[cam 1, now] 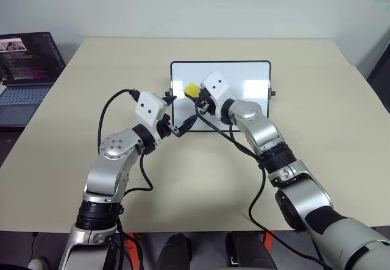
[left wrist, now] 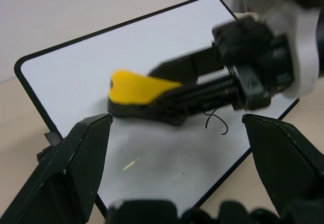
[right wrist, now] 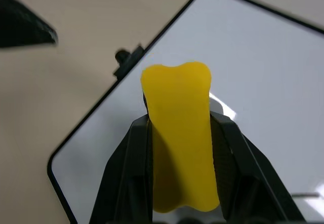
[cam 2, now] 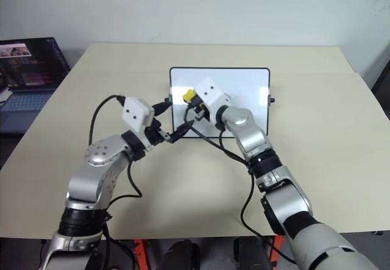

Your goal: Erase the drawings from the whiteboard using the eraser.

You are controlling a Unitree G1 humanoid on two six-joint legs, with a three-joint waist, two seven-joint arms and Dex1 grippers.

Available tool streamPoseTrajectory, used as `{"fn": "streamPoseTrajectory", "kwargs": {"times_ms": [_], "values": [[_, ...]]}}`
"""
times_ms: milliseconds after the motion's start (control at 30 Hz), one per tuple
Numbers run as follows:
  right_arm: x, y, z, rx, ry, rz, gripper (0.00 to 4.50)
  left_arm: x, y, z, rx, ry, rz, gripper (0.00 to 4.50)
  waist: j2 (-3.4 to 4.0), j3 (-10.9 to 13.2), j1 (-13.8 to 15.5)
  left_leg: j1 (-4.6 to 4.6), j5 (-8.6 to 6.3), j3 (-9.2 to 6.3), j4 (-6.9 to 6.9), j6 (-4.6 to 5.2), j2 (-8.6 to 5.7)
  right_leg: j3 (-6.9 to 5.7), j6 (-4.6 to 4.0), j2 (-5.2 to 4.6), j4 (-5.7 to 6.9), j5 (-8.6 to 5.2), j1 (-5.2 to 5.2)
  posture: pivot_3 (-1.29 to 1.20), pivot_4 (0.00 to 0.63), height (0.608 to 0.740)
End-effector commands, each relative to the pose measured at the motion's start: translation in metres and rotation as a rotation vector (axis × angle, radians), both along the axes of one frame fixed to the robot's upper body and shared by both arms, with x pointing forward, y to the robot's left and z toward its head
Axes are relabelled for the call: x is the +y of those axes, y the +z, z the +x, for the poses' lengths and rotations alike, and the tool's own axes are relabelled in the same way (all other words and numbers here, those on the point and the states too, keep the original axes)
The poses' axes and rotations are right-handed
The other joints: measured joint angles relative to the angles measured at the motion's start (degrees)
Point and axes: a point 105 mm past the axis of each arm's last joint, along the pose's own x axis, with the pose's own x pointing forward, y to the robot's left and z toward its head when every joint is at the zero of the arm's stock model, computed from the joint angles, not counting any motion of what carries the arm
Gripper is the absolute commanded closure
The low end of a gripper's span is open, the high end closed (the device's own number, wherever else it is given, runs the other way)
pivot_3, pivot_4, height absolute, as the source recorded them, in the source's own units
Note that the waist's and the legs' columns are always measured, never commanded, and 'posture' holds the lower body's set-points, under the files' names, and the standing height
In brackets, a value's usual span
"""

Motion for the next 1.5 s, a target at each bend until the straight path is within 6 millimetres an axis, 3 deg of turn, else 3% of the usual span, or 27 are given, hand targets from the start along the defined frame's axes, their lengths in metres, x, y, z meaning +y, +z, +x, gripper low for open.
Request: {"fn": "streamPoseTrajectory", "kwargs": {"times_ms": [33, 633, 1033, 1500], "values": [[-0.006, 0.015, 0.006, -0.076, -0.007, -0.005, 3.31, 0.001, 0.012, -0.004, -0.051, 0.002, 0.005, 0.00, 0.00, 0.0, 0.0, 0.00, 0.00, 0.00, 0.00, 0.00, 0.00, 0.00, 0.00, 0.00, 0.00, 0.00, 0.00, 0.00, 0.150, 0.740], [-0.047, 0.017, 0.022, -0.095, -0.140, -0.033, 3.31, -0.013, 0.012, -0.001, -0.049, -0.046, -0.005, 0.00, 0.00, 0.0, 0.1, 0.02, 0.00, -0.02, 0.04, 0.00, -0.01, -0.01, 0.00, 0.00, 0.05, 0.00, 0.03, 0.00, 0.150, 0.740], [-0.097, 0.005, 0.030, -0.068, -0.258, -0.078, 3.31, -0.014, 0.011, -0.001, -0.043, -0.047, -0.008, 0.00, -0.02, 0.0, 0.3, 0.13, 0.00, -0.08, 0.09, 0.01, -0.04, -0.05, 0.01, -0.02, 0.04, 0.01, 0.21, 0.00, 0.150, 0.740], [-0.127, 0.003, 0.031, -0.067, -0.328, -0.094, 3.31, -0.015, 0.012, 0.001, -0.041, -0.054, -0.006, 0.00, -0.07, 0.0, 0.5, 0.22, 0.02, -0.10, 0.12, 0.03, -0.07, -0.06, 0.08, -0.03, 0.03, 0.06, 0.33, 0.00, 0.150, 0.740]]}}
